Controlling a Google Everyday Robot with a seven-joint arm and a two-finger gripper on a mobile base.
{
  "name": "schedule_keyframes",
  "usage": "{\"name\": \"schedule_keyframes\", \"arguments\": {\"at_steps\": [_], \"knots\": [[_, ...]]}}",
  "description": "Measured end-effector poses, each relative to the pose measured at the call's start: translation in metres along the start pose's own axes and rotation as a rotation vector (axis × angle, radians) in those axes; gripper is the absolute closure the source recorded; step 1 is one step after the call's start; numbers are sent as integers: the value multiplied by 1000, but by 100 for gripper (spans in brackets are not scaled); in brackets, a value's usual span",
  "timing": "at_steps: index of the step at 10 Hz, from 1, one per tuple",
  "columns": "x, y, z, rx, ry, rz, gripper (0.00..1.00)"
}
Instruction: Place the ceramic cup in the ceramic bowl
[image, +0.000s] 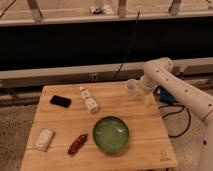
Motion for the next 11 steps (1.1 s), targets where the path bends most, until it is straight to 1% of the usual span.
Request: {"name": "schedule_keyframes", "arguments": {"at_steps": [5,10,11], "knots": [[-5,-2,11,-20,-3,-9,20],[-12,-1,16,-30,0,-19,20],[-14,-1,17,-31,0,-21,22]]}}
